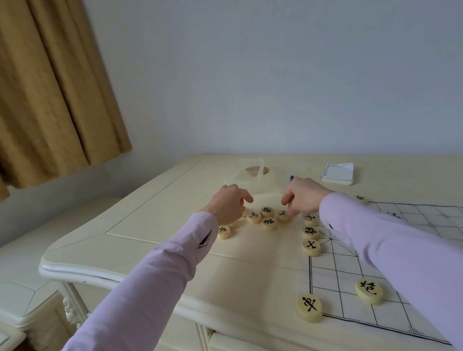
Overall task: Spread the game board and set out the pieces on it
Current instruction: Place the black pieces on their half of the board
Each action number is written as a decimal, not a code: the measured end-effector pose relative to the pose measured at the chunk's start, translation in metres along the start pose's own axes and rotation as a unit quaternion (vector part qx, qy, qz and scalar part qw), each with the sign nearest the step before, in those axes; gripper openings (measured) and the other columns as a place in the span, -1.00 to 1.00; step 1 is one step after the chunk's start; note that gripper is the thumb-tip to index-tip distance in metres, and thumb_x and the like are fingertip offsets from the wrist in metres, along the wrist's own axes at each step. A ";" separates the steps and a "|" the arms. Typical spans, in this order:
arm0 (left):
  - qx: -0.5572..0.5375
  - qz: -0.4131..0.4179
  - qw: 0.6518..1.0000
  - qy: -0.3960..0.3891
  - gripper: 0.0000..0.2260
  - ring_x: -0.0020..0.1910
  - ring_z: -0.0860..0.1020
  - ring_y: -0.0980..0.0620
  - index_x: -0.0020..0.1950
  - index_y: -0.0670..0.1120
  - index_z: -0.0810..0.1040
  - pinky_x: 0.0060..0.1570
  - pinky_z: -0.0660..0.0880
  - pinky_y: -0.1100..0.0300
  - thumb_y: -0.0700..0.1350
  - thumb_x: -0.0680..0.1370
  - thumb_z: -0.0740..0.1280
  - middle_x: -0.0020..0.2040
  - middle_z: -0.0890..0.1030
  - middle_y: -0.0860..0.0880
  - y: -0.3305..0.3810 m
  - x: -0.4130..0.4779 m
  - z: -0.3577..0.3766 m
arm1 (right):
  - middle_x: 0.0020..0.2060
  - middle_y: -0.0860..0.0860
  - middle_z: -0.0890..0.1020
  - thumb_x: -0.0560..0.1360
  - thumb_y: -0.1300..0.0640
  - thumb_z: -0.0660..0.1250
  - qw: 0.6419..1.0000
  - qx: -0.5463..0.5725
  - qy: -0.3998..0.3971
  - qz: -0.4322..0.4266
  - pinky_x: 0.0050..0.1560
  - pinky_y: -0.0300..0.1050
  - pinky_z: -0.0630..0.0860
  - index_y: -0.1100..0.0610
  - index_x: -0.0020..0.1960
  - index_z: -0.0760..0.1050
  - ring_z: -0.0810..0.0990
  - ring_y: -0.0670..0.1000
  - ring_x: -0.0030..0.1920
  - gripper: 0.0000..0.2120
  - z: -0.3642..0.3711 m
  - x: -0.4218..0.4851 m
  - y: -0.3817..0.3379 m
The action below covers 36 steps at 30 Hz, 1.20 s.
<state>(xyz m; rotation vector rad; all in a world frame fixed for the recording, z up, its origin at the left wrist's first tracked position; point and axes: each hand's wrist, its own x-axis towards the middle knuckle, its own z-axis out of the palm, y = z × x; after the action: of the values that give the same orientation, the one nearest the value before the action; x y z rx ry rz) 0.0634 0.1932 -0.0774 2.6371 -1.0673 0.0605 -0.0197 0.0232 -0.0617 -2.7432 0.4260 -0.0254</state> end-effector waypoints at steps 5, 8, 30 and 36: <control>0.003 -0.001 1.000 -0.014 -0.71 0.20 0.38 -0.07 0.29 -0.03 0.52 0.13 0.34 0.15 -0.20 0.58 0.22 0.13 0.52 -0.09 -0.005 -0.003 -0.002 | 0.12 0.06 0.60 0.37 0.22 0.48 1.000 -0.002 0.001 0.001 0.14 -0.09 0.51 0.17 0.19 0.55 0.58 0.09 0.11 -0.60 0.008 0.003 -0.006; -0.001 0.010 1.000 -0.024 -0.69 0.21 0.38 -0.07 0.30 -0.04 0.51 0.14 0.32 0.17 -0.17 0.56 0.28 0.14 0.52 -0.09 -0.004 -0.003 -0.001 | 0.17 0.08 0.55 0.37 0.21 0.48 1.000 -0.010 0.006 0.009 0.13 -0.09 0.52 0.14 0.21 0.54 0.57 0.09 0.12 -0.59 0.011 0.005 -0.007; 0.137 0.011 0.989 -0.045 -0.68 0.25 0.31 -0.11 0.30 -0.07 0.49 0.20 0.27 0.11 0.00 0.58 0.24 0.22 0.44 -0.12 0.011 0.004 0.014 | -0.43 -0.06 0.54 0.28 0.12 0.49 0.997 0.056 0.057 -0.004 -0.29 -0.22 0.44 0.05 -0.44 0.50 0.51 0.00 -0.32 -0.80 -0.017 -0.024 0.006; 0.002 0.017 0.997 0.073 -0.71 0.20 0.38 -0.08 0.24 -0.12 0.46 0.14 0.30 0.16 0.01 0.61 0.20 0.19 0.48 -0.08 0.016 -0.011 0.008 | -0.32 -0.02 0.60 0.29 0.23 0.51 0.982 0.170 0.070 -0.033 0.02 -0.04 0.60 0.20 -0.02 0.65 0.61 0.03 -0.24 -0.74 -0.023 -0.049 0.021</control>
<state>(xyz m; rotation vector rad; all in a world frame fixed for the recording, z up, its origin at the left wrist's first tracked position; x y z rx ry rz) 0.0439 0.1873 -0.0826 2.5731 -1.0635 0.2598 -0.0745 0.0112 -0.0463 -2.4230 0.3331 -0.2832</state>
